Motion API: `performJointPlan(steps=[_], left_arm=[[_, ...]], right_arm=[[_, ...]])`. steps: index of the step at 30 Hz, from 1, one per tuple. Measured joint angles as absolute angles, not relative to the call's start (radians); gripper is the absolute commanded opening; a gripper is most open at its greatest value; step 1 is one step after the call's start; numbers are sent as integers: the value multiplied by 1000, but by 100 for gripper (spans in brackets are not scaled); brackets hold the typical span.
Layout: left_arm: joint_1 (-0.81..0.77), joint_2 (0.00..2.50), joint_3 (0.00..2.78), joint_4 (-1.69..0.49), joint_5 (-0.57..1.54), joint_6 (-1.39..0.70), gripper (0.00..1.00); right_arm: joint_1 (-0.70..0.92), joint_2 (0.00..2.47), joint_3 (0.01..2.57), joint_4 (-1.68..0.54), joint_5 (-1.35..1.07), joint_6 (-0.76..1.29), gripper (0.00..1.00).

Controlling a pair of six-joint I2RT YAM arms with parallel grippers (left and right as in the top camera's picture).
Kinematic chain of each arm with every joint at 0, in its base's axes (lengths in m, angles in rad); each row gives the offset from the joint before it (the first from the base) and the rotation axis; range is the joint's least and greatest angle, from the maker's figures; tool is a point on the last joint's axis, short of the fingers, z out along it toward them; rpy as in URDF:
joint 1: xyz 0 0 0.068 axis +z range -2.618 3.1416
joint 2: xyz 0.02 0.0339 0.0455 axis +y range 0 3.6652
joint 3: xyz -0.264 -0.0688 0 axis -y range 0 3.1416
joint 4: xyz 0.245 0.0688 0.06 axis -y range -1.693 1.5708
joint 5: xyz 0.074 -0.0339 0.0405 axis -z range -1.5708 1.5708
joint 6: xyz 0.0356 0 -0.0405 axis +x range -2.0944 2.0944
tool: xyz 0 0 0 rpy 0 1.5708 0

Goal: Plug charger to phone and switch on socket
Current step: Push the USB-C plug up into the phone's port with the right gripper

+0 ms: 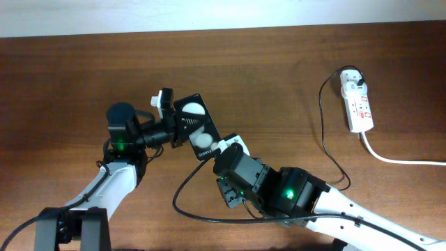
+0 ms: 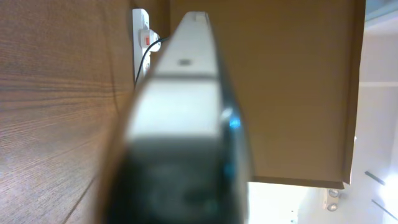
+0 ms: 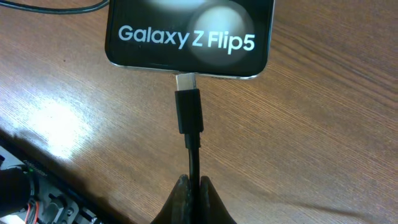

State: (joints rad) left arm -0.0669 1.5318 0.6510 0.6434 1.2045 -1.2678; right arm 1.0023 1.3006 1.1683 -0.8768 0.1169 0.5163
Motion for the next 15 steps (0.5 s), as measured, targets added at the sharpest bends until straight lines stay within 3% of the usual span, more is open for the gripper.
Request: performJointPlan(steps=[15], left_arm=[[-67,1532,651,643,1205,-1281,0]], right_arm=[[1003,1308,1168,-878,112,524,4]])
